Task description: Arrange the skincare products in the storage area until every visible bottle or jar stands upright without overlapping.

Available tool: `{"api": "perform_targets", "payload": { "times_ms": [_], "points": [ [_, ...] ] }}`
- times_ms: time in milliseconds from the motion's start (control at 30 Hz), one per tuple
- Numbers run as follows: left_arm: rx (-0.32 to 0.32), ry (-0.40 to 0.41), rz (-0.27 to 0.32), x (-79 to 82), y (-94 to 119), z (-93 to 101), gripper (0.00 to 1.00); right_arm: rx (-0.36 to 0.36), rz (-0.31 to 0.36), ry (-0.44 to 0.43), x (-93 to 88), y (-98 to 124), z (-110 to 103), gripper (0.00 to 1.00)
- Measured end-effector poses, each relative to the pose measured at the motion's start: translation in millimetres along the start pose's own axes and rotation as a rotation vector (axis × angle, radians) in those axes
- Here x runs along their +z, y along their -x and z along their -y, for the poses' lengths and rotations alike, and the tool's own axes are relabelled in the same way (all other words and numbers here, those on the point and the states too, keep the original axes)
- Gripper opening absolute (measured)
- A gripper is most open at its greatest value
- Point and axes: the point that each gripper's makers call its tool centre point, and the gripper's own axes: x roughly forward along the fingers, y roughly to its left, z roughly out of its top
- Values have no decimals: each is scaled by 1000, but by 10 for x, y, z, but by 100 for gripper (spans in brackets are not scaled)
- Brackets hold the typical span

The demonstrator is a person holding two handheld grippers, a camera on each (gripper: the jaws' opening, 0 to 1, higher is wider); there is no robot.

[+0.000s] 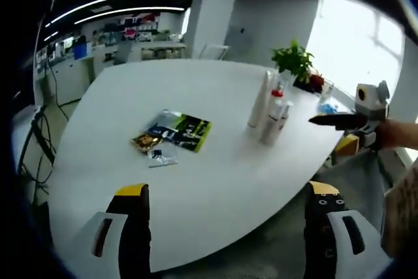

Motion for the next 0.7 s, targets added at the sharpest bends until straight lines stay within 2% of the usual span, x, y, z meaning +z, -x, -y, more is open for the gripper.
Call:
{"api": "perform_targets", "payload": {
  "times_ms": [167, 333, 467, 700],
  "points": [
    [7, 2, 45, 39, 36, -40, 96, 51, -25, 42, 77, -251, -204, 98],
    [9, -33, 51, 22, 29, -50, 95, 116, -70, 111, 122, -564, -392, 98],
    [-1, -41, 40, -10, 14, -55, 96, 127, -80, 136, 166, -815, -390, 99],
    [-1, -19, 46, -27, 24, -103, 95, 125, -145, 158, 179, -1329, -270, 98]
  ]
}}
